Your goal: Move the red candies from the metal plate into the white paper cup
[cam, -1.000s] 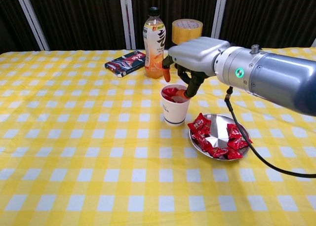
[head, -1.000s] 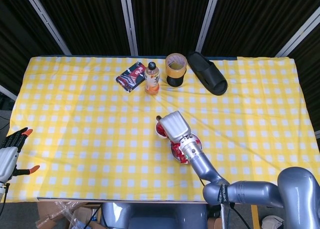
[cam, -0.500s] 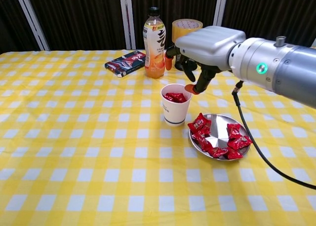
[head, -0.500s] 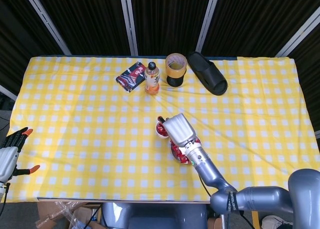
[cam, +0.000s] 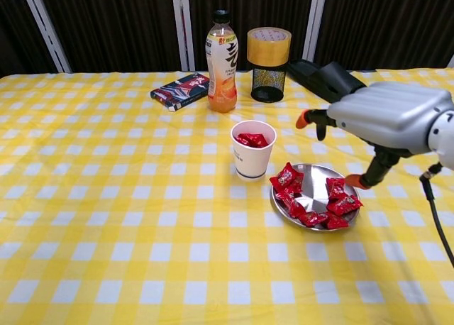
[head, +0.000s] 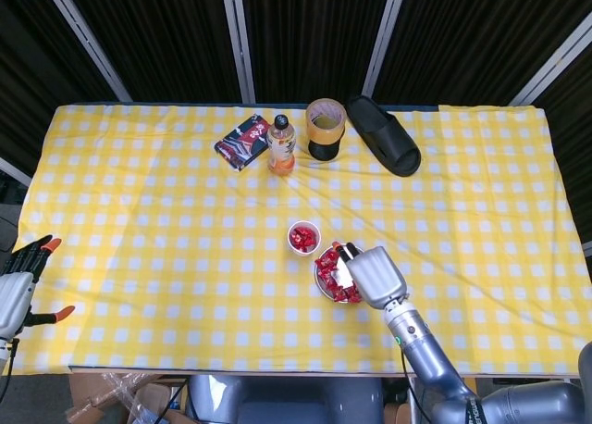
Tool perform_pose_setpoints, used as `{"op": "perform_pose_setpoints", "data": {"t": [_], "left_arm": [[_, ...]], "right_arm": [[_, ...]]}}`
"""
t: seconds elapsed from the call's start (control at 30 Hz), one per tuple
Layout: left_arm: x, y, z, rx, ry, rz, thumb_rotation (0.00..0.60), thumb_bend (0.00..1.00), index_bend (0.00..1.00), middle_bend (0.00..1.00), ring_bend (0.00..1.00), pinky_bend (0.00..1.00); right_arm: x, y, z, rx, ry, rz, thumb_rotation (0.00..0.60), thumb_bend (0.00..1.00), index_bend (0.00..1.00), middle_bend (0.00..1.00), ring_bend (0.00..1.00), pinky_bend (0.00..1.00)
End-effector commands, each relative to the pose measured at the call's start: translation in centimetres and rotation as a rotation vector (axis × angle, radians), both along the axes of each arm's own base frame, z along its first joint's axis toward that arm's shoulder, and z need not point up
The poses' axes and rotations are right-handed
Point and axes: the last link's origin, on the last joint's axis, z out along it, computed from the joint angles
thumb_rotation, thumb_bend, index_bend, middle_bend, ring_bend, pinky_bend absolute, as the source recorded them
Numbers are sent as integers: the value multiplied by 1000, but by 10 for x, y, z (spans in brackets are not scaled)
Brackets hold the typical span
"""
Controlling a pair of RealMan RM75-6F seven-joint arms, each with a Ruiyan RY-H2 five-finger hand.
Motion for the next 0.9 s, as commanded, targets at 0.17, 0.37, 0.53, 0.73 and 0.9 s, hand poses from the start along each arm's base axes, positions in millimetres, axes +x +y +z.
{"op": "perform_pose_setpoints", "data": {"t": [0.17, 0.37, 0.53, 0.73, 0.9], "left_arm": [[0, -2, -1, -1, 7, -3, 600, 58, 0, 0, 0, 0], [0, -2, -1, 0, 3, 3, 600, 60, 0, 0, 0, 0], [-1, -2, -1, -1, 4, 3, 600, 60, 0, 0, 0, 0], [-2, -2, -1, -8, 3, 8, 600, 60, 0, 0, 0, 0], [-1, -2, -2, -11, 3, 8, 600, 61, 0, 0, 0, 0]], "right_arm": [[-17, 10, -13, 30, -7, -74, 600, 347, 137, 267, 880, 987], [-17, 11, -27, 53, -43, -88, 600, 347, 142, 267, 880, 987], [-15, 5, -33, 36, -74, -93, 600, 347, 150, 267, 880, 987], [-11, -2, -35, 19, -106, -101, 600, 347, 150, 267, 880, 987], [-13, -6, -40, 28, -92, -116, 600, 347, 150, 267, 880, 987]]}}
